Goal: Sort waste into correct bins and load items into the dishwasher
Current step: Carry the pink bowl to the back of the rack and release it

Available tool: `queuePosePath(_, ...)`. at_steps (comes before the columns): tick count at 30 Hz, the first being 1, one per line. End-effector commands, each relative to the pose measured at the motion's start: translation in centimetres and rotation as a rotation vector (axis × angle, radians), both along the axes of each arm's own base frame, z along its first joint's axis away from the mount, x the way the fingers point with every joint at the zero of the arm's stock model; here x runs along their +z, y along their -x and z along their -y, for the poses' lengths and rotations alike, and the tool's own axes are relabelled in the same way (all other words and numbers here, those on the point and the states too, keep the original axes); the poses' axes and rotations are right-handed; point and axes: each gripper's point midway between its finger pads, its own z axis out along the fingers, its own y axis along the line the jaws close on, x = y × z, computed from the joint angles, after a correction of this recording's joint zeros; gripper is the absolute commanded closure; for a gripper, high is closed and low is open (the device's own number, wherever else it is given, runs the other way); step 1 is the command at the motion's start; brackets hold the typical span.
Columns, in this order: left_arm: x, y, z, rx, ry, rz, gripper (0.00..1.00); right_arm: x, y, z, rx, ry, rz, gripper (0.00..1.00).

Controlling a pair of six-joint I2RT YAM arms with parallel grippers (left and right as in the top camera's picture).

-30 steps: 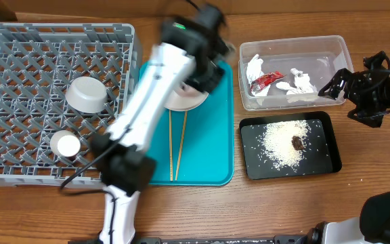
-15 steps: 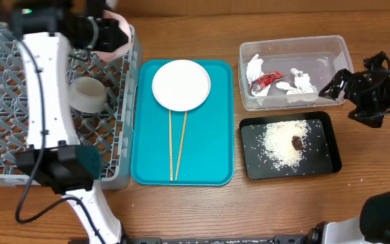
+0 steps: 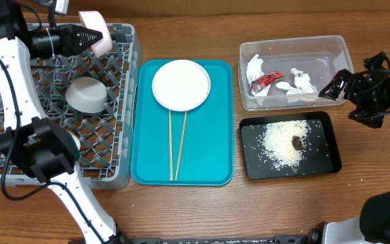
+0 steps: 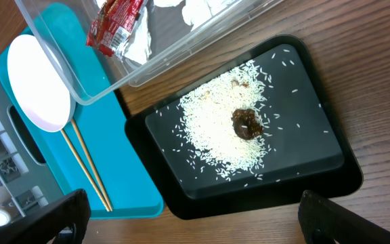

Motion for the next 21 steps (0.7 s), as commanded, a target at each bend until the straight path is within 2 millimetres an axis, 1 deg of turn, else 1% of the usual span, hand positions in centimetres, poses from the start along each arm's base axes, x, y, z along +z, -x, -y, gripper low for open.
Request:
queuePosePath(1, -1.0, -0.9, -0.2, -0.032, 0.125, 0.039, 0.96, 0.8, -0.2, 0.1, 0.001, 0.011, 0.027, 0.00)
queuePosePath(7, -5.1, -1.8, -0.7, -0.028, 0.176, -0.036, 0.96, 0.8, -0.2, 0.1, 0.001, 0.012, 0.027, 0.00)
queuePosePath(10, -6.7, -2.0, -1.1, -0.017, 0.169, -0.066, 0.96, 0.8, -0.2, 0.1, 0.001, 0.011, 0.027, 0.00)
queuePosePath(14, -8.2, -1.8, -2.5, 0.016, 0.107, -0.109, 0.96, 0.8, -0.2, 0.1, 0.001, 0.012, 0.027, 0.00)
queuePosePath(19, -10.3, -0.9, -4.4, 0.066, 0.013, -0.204, 0.96, 0.7, -0.2, 0.1, 0.000, 0.015, 0.027, 0.00)
queuePosePath(21, -10.6, -0.6, -5.1, 0.079, 0.000, -0.225, 0.96, 0.7, -0.2, 0.1, 0.000, 0.015, 0.027, 0.00)
